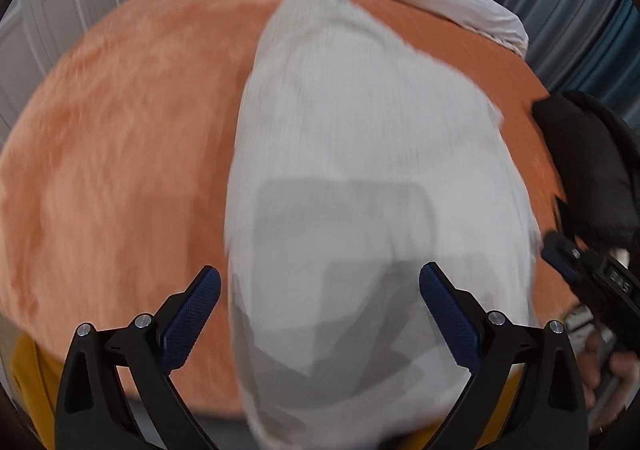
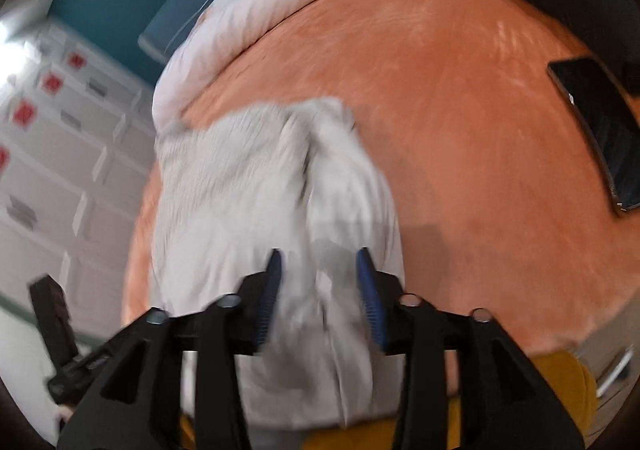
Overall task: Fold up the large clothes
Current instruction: 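Grasp the bundle side with the right tool and tuck it under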
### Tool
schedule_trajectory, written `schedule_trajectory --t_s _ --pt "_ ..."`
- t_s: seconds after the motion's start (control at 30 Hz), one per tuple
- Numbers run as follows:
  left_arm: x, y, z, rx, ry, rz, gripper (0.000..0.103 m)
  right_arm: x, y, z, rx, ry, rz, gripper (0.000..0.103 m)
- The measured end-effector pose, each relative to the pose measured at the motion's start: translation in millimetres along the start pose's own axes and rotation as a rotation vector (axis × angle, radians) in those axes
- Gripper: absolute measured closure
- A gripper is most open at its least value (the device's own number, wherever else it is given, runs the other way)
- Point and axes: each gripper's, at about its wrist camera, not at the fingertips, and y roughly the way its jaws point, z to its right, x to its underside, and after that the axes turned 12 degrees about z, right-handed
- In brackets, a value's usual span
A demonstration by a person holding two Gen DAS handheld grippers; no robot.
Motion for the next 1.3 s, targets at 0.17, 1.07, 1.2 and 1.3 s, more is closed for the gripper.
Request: schedule_trajectory --t_s 0.17,1.07,1.2,1.3 --pt "50.7 -20.1 -4.6 0.040 0.080 -0.047 0.006 30.3 -13.2 -28.5 -0.008 -0.124 -0.022 0.053" --pt "65.0 -47.8 -2.7 -0.100 0.223 0.051 0.020 58.5 -8.5 -3.0 -0.049 0.045 -0.099 0.100" --pt "45.7 -70.9 2.8 -0.082 0.196 0.131 0.019 61.8 -2.2 -11.6 0.043 -0.100 -0.142 0.101" --pt "34.7 -71.9 10.2 -0.103 0.197 0.147 0.019 70.2 3.9 -7.3 0.069 -0.094 -0.174 0.100"
